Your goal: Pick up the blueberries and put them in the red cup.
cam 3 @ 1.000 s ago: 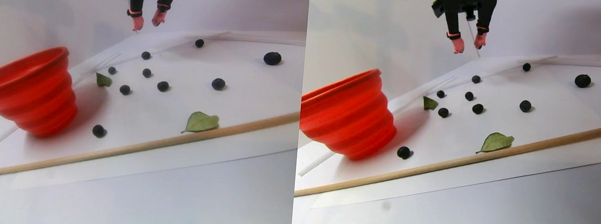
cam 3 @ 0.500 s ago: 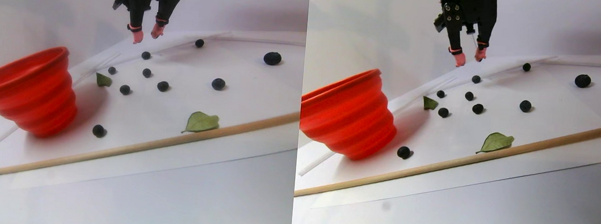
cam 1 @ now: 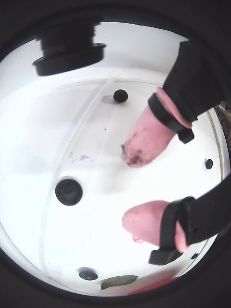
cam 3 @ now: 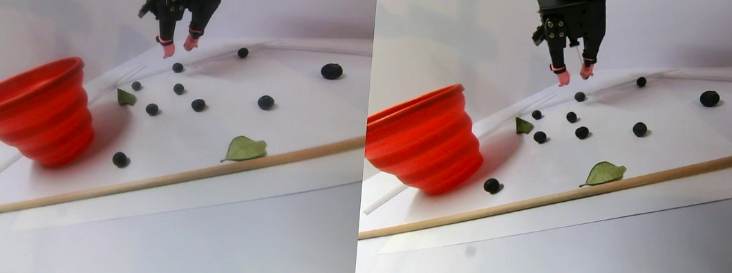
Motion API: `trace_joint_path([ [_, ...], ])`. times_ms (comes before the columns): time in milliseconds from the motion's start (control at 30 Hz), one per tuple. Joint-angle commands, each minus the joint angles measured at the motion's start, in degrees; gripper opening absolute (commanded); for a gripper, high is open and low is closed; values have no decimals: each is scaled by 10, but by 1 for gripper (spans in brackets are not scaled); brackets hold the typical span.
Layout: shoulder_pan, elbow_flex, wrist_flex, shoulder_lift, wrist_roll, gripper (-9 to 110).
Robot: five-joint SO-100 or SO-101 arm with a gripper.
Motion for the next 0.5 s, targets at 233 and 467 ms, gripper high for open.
trace_joint_path([
  [233,-28,-62,-57,-33,-11,18],
  [467,-28,-74,-84,-64,-8,20],
])
